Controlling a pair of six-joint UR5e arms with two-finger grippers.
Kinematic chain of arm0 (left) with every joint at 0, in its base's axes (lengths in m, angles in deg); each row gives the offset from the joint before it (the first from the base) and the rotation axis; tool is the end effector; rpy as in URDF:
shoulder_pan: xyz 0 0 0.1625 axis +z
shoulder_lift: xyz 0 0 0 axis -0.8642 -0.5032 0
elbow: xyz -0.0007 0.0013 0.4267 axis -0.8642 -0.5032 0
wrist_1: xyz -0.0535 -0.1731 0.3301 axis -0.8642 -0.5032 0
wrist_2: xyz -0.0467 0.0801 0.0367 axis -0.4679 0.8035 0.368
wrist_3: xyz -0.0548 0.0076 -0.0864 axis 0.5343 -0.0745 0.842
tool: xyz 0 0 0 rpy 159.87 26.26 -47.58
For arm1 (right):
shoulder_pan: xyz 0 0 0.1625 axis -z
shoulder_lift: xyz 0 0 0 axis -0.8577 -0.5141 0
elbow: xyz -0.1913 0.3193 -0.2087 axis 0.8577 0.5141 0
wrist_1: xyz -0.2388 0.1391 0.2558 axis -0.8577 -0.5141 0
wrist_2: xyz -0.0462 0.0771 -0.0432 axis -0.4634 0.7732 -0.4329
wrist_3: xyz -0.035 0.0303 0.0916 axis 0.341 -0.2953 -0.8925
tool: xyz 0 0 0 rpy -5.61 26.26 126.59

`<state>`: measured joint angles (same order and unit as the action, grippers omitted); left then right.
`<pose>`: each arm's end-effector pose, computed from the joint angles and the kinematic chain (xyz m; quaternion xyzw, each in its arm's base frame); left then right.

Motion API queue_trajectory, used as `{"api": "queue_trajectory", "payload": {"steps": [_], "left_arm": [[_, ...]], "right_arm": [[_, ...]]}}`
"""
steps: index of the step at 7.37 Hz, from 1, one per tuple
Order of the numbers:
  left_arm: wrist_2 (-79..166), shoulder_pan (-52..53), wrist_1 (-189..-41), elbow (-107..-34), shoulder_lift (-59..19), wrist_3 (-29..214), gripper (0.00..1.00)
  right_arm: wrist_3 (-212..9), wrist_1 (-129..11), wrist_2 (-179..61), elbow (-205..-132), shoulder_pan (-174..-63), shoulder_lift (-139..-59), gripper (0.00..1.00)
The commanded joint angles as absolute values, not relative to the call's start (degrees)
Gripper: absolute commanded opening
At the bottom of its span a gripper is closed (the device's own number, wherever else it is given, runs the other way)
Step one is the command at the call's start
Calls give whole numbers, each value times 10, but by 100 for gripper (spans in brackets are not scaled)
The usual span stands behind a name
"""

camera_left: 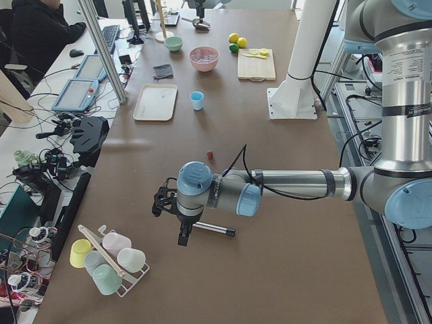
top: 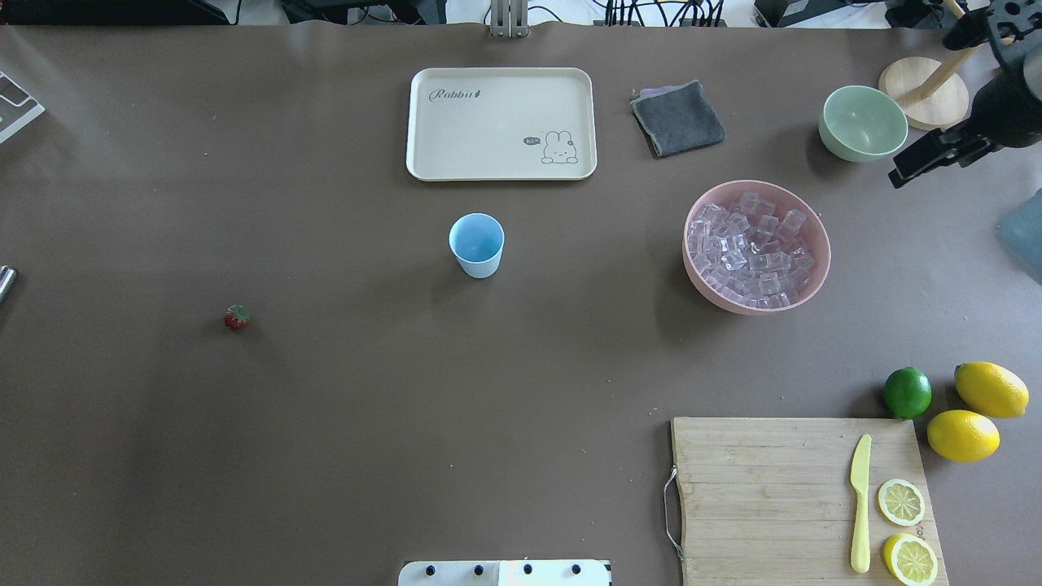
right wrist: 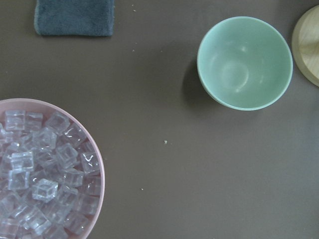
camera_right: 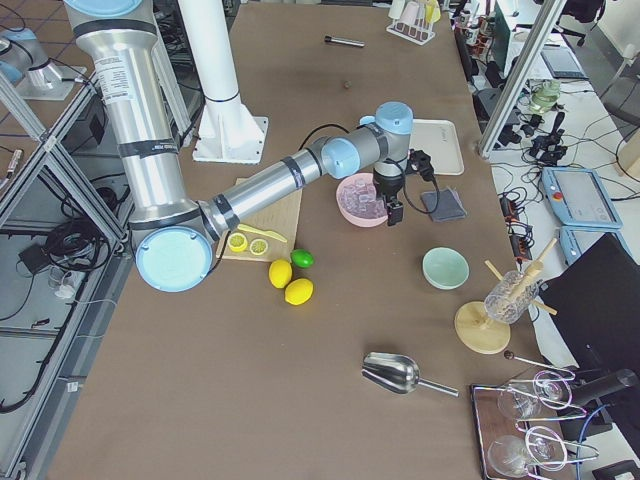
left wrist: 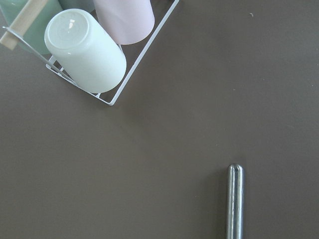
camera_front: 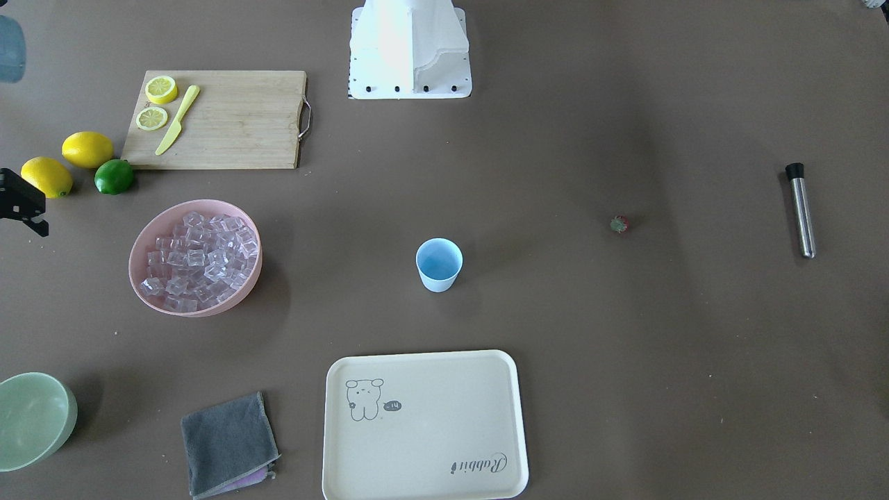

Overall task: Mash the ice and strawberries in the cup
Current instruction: 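Lower the right gripper's metal scoop into the pink ice bowl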

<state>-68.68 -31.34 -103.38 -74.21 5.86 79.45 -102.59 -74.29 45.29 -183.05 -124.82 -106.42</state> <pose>-0.0709 -0.4198 0.6439 0.1064 0.3691 0.0216 0.9230 -0.1512 -0.5090 0.4275 0.1032 -0.3711 -0.1294 0.9137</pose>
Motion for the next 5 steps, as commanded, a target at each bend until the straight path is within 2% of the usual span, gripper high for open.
{"api": "queue_trajectory", "payload": {"steps": [1, 3, 5], "left_arm": [[-686, -314, -1034, -742, 59, 794, 99], [-686, -314, -1034, -742, 60, 794, 99], [-686, -314, -1033, -742, 57, 794, 99]], "right_arm": [[-1054, -680, 445, -1812, -1195, -1054, 99], [-1213, -626, 394, -1797, -1130, -1035, 98], [-1232, -614, 359, -1791, -1097, -1033, 94]]}}
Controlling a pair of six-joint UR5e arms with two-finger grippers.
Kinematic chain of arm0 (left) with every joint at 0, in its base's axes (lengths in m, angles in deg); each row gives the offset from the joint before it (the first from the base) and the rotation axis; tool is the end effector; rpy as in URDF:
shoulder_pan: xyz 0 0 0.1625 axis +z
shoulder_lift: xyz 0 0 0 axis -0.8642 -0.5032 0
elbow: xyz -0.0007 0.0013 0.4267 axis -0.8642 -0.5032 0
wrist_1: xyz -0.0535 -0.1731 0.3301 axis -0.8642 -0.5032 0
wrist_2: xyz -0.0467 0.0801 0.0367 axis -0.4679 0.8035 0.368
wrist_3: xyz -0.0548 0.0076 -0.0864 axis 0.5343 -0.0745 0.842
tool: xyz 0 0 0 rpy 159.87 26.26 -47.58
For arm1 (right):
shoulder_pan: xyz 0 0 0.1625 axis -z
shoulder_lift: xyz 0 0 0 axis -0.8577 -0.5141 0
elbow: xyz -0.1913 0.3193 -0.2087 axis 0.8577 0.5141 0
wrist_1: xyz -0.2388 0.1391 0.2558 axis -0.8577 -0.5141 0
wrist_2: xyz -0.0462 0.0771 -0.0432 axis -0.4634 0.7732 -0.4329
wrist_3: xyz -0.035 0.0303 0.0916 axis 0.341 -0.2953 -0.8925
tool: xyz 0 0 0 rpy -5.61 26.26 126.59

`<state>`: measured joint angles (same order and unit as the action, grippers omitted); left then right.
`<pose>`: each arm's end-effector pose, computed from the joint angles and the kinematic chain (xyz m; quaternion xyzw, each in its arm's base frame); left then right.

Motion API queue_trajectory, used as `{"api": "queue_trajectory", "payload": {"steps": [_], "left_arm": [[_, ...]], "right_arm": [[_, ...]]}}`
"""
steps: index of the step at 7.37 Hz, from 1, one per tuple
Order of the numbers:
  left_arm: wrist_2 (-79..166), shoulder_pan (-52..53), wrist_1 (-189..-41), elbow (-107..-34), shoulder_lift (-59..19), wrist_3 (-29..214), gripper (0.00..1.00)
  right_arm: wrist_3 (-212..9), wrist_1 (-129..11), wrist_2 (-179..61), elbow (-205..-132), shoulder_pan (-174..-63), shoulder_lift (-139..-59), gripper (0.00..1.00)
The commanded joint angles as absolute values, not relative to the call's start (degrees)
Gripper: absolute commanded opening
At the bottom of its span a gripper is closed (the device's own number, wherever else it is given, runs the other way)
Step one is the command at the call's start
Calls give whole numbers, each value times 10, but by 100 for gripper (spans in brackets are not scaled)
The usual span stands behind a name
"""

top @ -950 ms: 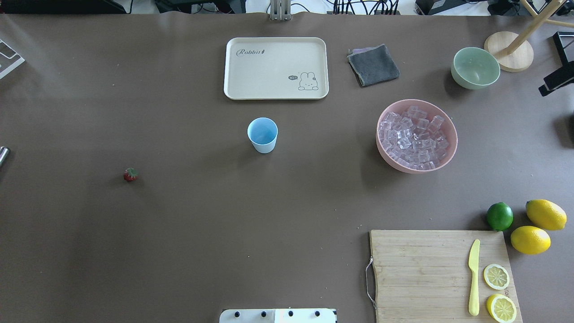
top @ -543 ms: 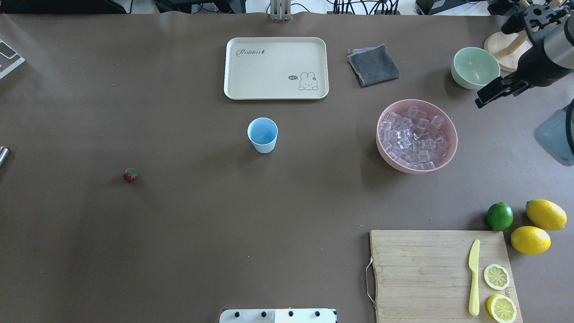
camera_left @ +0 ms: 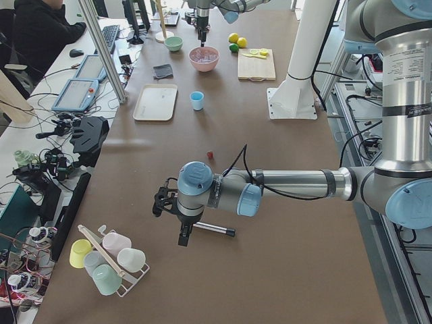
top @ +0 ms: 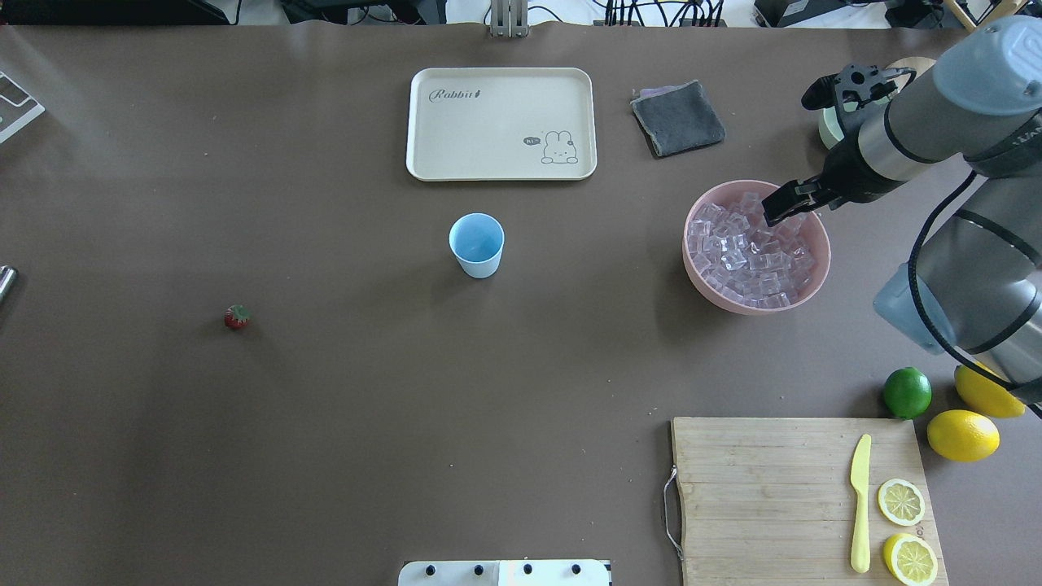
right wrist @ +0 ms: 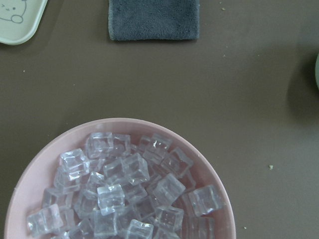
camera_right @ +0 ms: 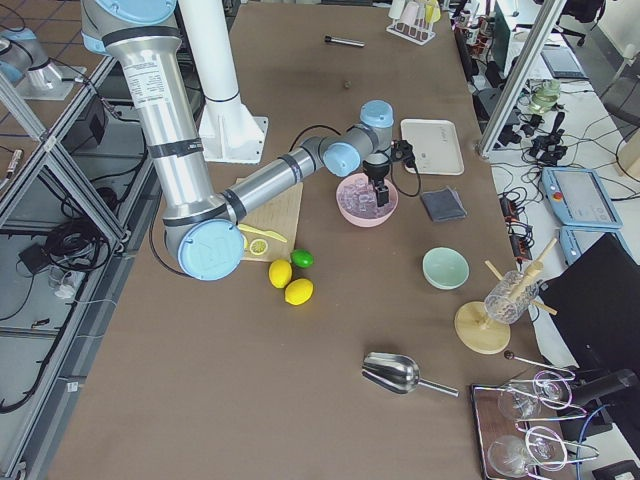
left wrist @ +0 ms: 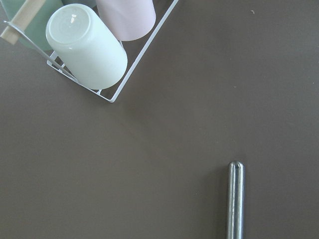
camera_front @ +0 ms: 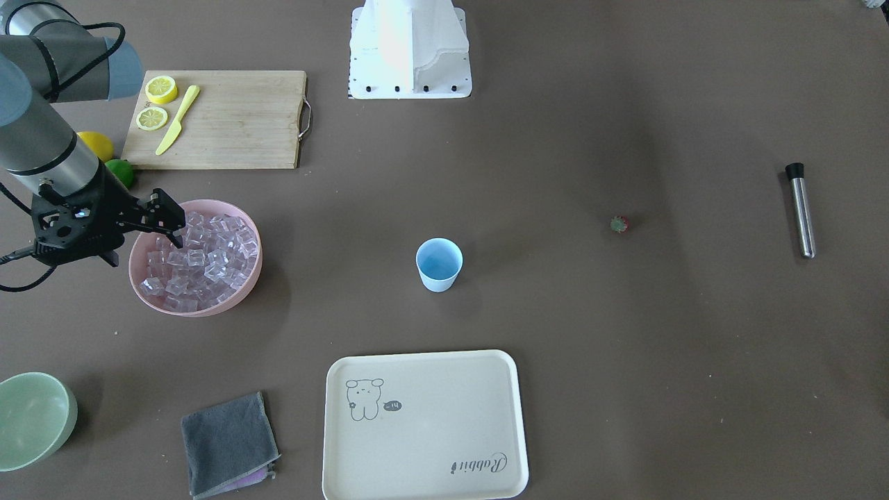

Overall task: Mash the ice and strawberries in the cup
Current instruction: 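Lower the right gripper's metal scoop into the pink ice bowl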

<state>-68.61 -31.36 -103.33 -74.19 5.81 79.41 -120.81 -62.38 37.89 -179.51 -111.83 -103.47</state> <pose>-0.0712 -0.4202 0.6439 0.1065 0.3684 0.0216 0.9233 -0.2712 -0.4928 0.4056 0.1167 -0.3882 -0.0969 0.9090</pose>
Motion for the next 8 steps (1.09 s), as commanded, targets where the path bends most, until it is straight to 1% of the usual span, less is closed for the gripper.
{"api": "queue_trajectory", "payload": {"steps": [1, 2, 3, 4, 5, 6, 8], "left_arm": [[-686, -314, -1033, -742, 57, 794, 99], [-686, -314, -1033, -742, 57, 794, 99], [-686, -314, -1033, -744, 57, 797, 99], [-686, -314, -1032, -749, 59, 798, 99], [-686, -314, -1031, -754, 60, 799, 99], [-685, -314, -1031, -751, 59, 798, 99], [-686, -315, -1030, -757, 60, 798, 99]], "right_arm": [[-1249, -615, 359, -1790, -1092, -1035, 92], [-1261, -614, 357, -1769, -1088, -1025, 86], [-1265, -614, 355, -1763, -1087, -1019, 70], [-1265, -615, 355, -1762, -1079, -1012, 69], [-1265, -614, 355, -1755, -1078, -999, 71], [-1265, -614, 355, -1738, -1077, -986, 71], [-1266, -569, 355, -1706, -1073, -986, 72]]}}
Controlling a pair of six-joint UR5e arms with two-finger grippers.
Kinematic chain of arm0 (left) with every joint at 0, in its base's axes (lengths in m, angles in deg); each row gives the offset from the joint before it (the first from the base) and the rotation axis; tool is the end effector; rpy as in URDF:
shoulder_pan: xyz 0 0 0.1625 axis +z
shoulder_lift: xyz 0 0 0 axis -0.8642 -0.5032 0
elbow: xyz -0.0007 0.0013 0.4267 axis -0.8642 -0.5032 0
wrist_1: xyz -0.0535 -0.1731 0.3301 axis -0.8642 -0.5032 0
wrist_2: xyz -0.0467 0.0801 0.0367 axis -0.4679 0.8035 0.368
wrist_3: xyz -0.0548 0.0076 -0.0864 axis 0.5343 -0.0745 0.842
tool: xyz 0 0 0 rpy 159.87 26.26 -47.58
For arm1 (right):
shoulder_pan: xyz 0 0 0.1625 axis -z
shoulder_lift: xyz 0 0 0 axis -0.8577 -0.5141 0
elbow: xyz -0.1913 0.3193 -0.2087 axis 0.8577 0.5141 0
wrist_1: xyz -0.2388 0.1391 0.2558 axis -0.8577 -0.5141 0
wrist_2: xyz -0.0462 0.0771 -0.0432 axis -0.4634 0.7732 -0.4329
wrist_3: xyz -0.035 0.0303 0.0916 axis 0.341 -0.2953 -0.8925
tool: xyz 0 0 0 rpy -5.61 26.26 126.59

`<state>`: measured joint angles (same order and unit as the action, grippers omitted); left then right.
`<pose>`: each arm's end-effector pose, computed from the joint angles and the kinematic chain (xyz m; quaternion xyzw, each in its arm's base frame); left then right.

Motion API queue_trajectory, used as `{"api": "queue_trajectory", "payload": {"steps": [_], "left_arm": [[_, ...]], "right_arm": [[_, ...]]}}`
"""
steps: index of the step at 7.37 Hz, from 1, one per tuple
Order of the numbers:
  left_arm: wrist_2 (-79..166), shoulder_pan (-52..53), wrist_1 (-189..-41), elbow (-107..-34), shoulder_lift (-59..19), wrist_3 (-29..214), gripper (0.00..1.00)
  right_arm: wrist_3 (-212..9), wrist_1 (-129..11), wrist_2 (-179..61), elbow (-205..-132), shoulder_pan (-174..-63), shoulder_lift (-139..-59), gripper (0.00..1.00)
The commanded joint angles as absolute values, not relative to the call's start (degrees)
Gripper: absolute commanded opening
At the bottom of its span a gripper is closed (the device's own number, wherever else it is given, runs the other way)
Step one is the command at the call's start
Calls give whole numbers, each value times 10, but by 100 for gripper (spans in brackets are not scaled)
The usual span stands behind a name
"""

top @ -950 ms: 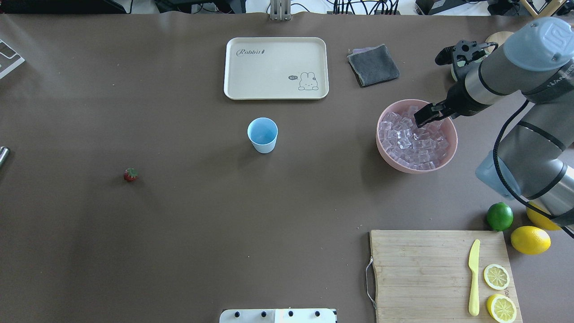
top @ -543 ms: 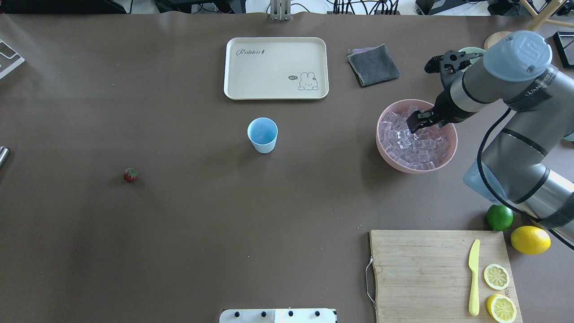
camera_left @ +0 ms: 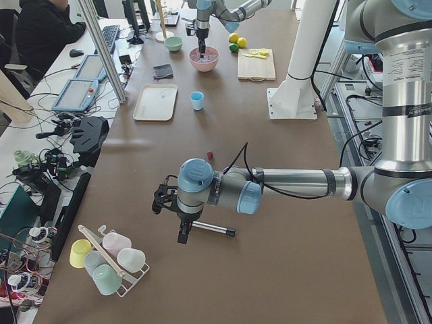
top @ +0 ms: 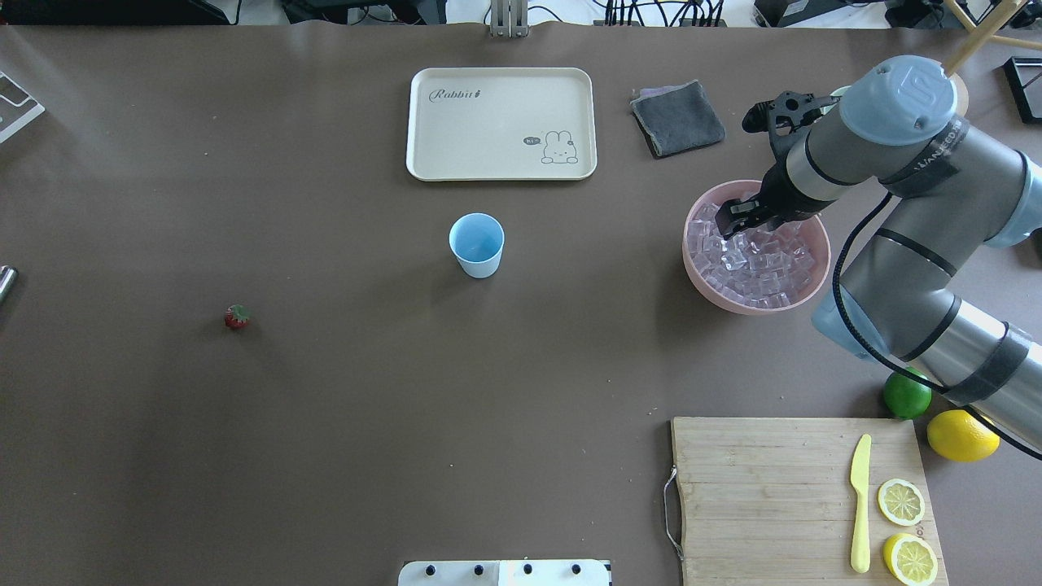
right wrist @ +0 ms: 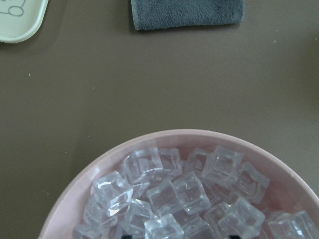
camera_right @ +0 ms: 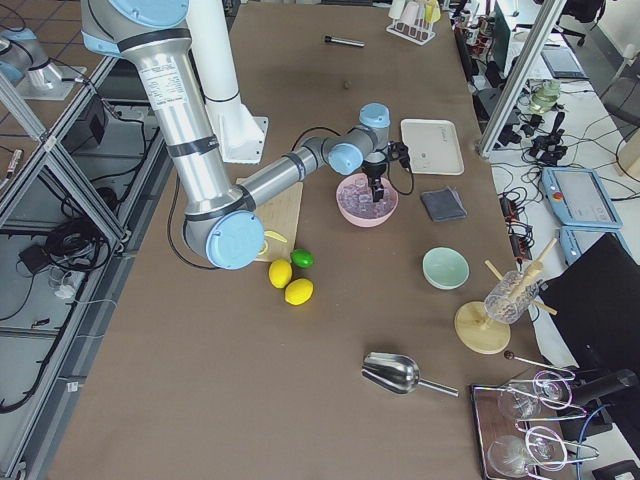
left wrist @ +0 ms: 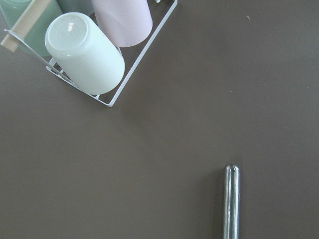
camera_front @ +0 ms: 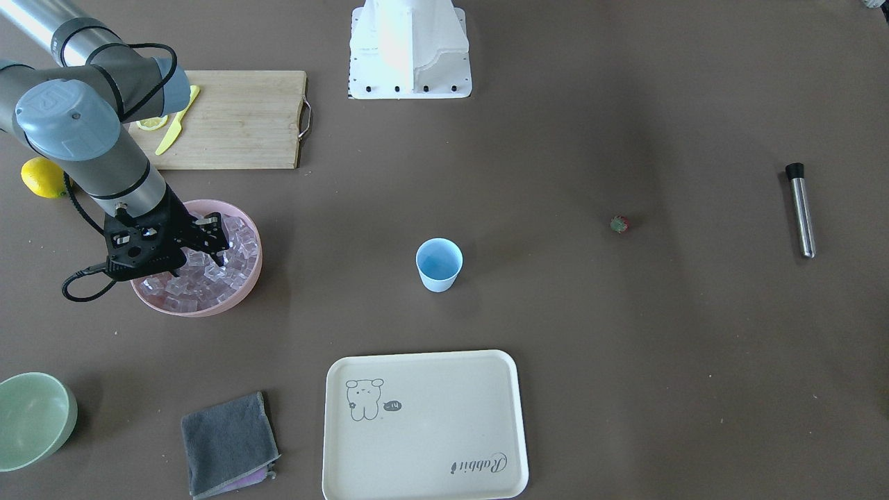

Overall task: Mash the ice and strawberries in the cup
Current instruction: 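Lower the right gripper's metal scoop into the pink ice bowl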

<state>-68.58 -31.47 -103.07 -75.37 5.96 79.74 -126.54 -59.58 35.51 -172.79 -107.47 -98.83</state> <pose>-0.0720 -0.4197 0.6360 0.1120 0.3681 0.0205 0.9228 -0.3318 -0.5034 0.4060 0.1006 -0.3874 -0.0806 0.9129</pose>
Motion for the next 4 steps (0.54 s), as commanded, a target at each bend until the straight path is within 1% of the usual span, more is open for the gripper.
{"api": "queue_trajectory", "payload": {"steps": [1, 3, 4], "left_arm": [[-686, -314, -1029, -755, 60, 798, 99], [-685, -314, -1028, -755, 58, 799, 99], [-685, -314, -1028, -754, 57, 800, 99]], "right_arm": [[-1266, -555, 355, -1690, -1073, -986, 72], [-1268, -548, 360, -1688, -1073, -986, 70], [-1277, -548, 361, -1692, -1073, -983, 67]]}}
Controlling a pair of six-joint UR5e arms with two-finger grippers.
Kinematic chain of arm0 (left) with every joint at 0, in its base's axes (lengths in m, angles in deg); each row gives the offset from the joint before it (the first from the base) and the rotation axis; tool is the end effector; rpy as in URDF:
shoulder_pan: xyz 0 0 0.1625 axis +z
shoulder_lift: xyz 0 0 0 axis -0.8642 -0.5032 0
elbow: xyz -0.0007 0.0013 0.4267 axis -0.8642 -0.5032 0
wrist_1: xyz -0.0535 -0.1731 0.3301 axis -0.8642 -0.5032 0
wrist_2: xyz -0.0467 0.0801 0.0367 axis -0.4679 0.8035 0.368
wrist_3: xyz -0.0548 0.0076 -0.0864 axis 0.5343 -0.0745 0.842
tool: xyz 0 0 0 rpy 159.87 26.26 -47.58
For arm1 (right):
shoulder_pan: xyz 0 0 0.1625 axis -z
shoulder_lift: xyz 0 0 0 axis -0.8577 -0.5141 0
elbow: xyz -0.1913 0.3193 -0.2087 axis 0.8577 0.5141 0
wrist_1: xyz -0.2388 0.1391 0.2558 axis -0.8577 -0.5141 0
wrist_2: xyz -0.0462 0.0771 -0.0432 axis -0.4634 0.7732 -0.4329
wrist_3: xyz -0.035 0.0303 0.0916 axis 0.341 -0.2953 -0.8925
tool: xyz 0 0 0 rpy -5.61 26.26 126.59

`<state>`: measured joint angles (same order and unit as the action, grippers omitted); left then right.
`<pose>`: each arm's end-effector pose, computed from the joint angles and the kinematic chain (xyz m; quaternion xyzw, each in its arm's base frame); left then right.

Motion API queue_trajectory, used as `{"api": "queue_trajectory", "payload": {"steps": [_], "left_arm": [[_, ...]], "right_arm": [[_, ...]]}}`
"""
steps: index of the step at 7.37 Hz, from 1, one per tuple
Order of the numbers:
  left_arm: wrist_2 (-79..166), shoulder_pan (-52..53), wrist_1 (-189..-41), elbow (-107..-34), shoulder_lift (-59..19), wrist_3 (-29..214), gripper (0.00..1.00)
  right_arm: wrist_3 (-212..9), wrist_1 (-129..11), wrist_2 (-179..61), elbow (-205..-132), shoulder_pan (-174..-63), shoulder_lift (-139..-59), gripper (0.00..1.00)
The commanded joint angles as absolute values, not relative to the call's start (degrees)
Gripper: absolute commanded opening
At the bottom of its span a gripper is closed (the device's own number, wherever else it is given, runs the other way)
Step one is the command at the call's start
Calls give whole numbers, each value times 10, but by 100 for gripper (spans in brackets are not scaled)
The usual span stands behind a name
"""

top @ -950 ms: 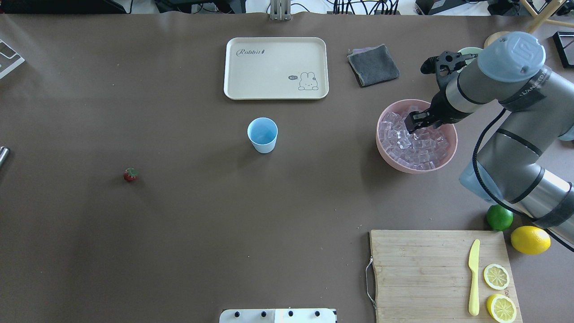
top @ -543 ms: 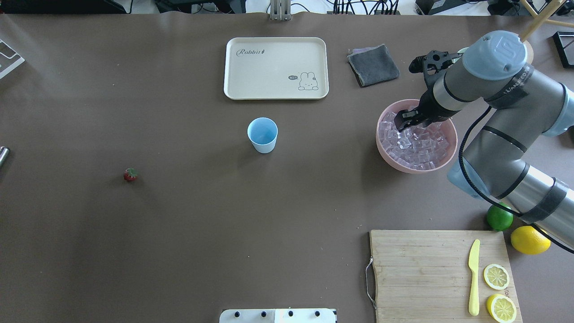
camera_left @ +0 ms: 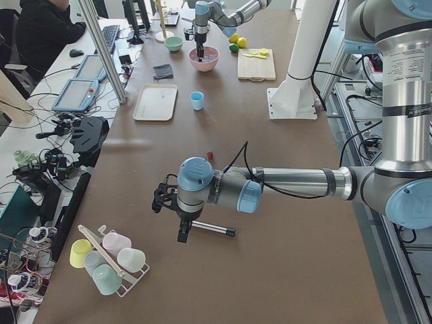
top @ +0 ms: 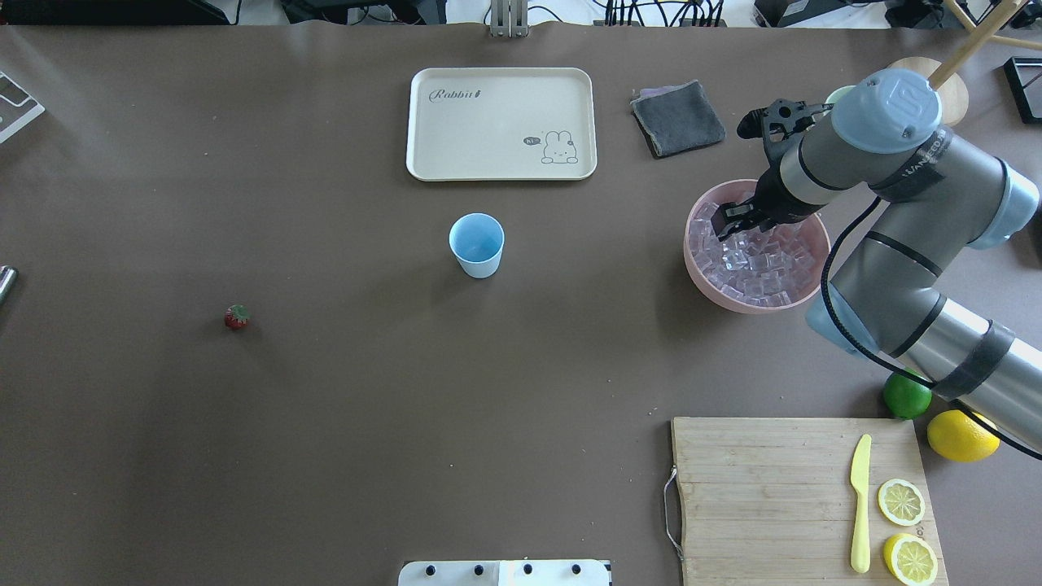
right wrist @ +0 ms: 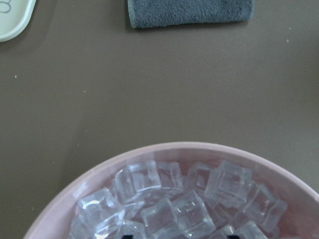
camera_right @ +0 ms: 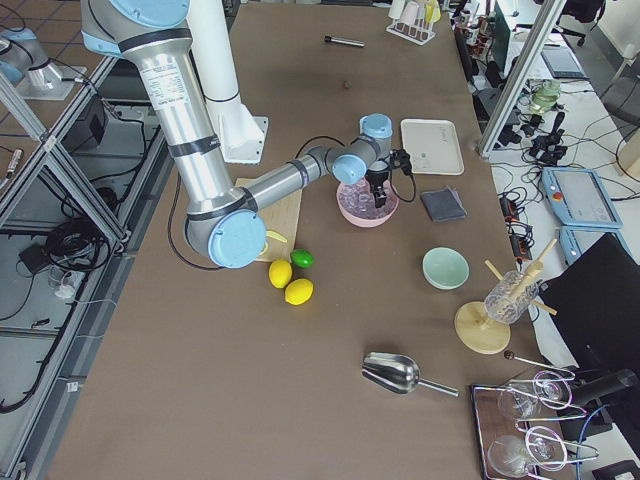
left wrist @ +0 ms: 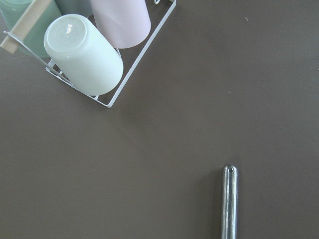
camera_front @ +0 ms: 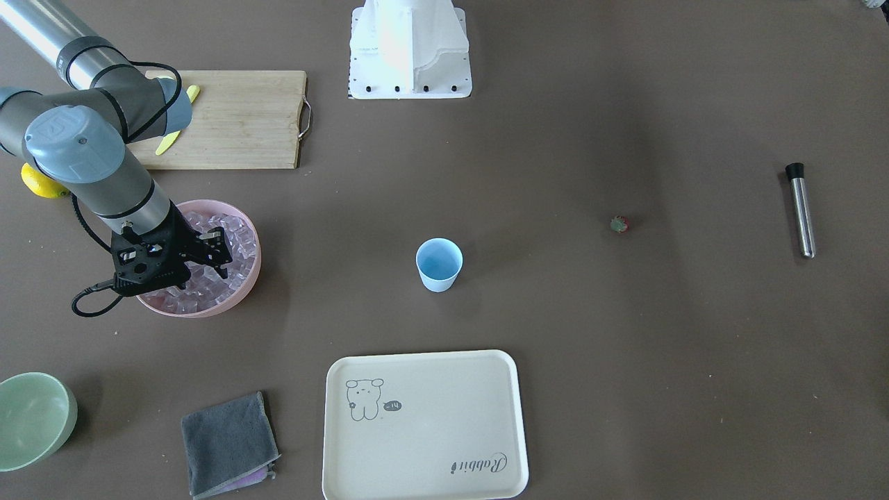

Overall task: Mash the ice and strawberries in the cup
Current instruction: 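Lower the right gripper's metal scoop into the pink ice bowl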

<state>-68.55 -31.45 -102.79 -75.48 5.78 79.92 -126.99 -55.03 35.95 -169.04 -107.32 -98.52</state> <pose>-0.0719 -0.4211 0.6344 0.1114 0.3681 0.0192 0.9229 -0.3411 -0.5104 0.4213 0.1031 -0.3956 -0.0817 0.9090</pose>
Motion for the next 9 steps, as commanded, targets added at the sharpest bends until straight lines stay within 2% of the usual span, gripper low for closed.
{"api": "queue_trajectory", "payload": {"steps": [1, 3, 4, 5, 9], "left_arm": [[-685, -314, -1028, -752, 58, 799, 99], [-686, -314, -1028, -750, 60, 798, 99], [-686, -314, -1027, -750, 60, 798, 99], [-685, -314, -1028, -750, 60, 798, 99], [-686, -314, -1030, -750, 60, 799, 99]], "right_arm": [[-1295, -547, 362, -1695, -1071, -980, 67], [-1298, -547, 362, -1706, -1060, -981, 69], [-1298, -547, 357, -1706, -1050, -985, 68], [-1297, -547, 357, -1708, -1049, -988, 61], [-1297, -550, 356, -1717, -1051, -1002, 56]]}}
